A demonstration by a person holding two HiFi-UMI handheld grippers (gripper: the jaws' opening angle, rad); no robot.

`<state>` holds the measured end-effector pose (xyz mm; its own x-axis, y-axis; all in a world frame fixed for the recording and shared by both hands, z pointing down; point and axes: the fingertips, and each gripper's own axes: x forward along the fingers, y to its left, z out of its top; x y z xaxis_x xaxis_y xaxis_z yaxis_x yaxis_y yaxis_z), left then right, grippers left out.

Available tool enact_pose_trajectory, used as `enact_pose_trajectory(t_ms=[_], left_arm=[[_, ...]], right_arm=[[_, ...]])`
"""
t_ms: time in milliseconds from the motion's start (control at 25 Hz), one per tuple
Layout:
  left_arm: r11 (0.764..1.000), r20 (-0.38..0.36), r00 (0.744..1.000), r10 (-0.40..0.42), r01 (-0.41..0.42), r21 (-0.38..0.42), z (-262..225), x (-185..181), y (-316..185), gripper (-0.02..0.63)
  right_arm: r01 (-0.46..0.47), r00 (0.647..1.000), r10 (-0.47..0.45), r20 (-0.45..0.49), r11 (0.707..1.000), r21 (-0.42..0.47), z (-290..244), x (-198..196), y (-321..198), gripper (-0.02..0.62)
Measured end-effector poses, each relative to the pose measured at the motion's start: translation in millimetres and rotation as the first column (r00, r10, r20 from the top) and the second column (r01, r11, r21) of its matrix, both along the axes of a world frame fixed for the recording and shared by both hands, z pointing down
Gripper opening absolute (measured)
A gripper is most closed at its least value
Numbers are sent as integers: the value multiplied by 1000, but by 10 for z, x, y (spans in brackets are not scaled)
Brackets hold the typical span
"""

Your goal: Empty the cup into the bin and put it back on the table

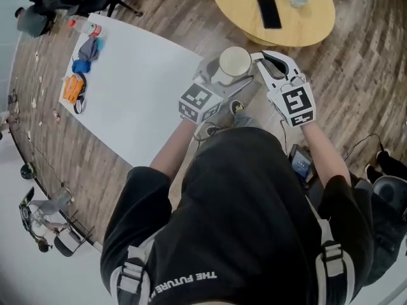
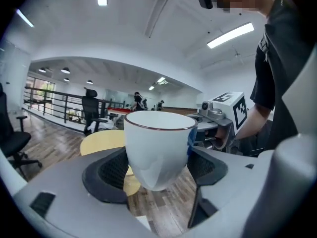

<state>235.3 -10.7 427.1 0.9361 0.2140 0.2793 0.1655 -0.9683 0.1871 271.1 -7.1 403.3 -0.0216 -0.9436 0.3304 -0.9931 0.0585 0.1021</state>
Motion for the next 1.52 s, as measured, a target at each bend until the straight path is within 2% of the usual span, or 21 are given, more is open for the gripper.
enact_pose_trajectory(t_ms=[160, 280, 360, 440, 520, 720, 840, 920, 1200, 1320, 1520], left_arm=[[985, 7, 985, -175, 175, 7, -52, -621, -548, 362], [950, 24, 950, -313, 312, 22, -30, -1258, -892, 363], [902, 23, 902, -431, 430, 47, -36, -1743, -1096, 362], [841, 18, 842, -540, 538, 65, -67, -2199, -1240, 363], [793, 13, 795, -607, 604, 76, -130, -2598, -1304, 363], [704, 19, 706, -708, 704, 91, -136, -3384, -1350, 362], [667, 44, 667, -744, 738, 103, 12, -3649, -1433, 362], [659, 69, 655, -752, 746, 97, 173, -3756, -1457, 364], [677, 168, 658, -734, 729, 103, 760, -3863, -1655, 363], [694, 207, 666, -716, 712, 109, 1052, -3778, -1802, 362], [699, 252, 660, -708, 706, 114, 1453, -3749, -1979, 363]], right_arm=[[169, 986, -169, -7, 986, 12, -62, -620, -611, 52], [303, 953, -304, -1, 953, 23, -39, -1263, -1011, 52], [422, 906, -422, 7, 906, 37, -35, -1763, -1255, 52], [527, 849, -528, 11, 848, 52, -73, -2237, -1435, 52], [590, 806, -592, 12, 805, 59, -134, -2645, -1523, 52], [694, 719, -695, 11, 719, 44, -129, -3453, -1608, 52], [739, 673, -740, 8, 673, 12, 14, -3738, -1711, 52], [756, 654, -756, 4, 654, -20, 164, -3852, -1746, 52], [767, 638, -770, 24, 631, -118, 738, -3955, -1957, 52], [754, 649, -760, 26, 638, -156, 1023, -3869, -2103, 52], [735, 667, -744, 25, 653, -181, 1410, -3848, -2289, 52]])
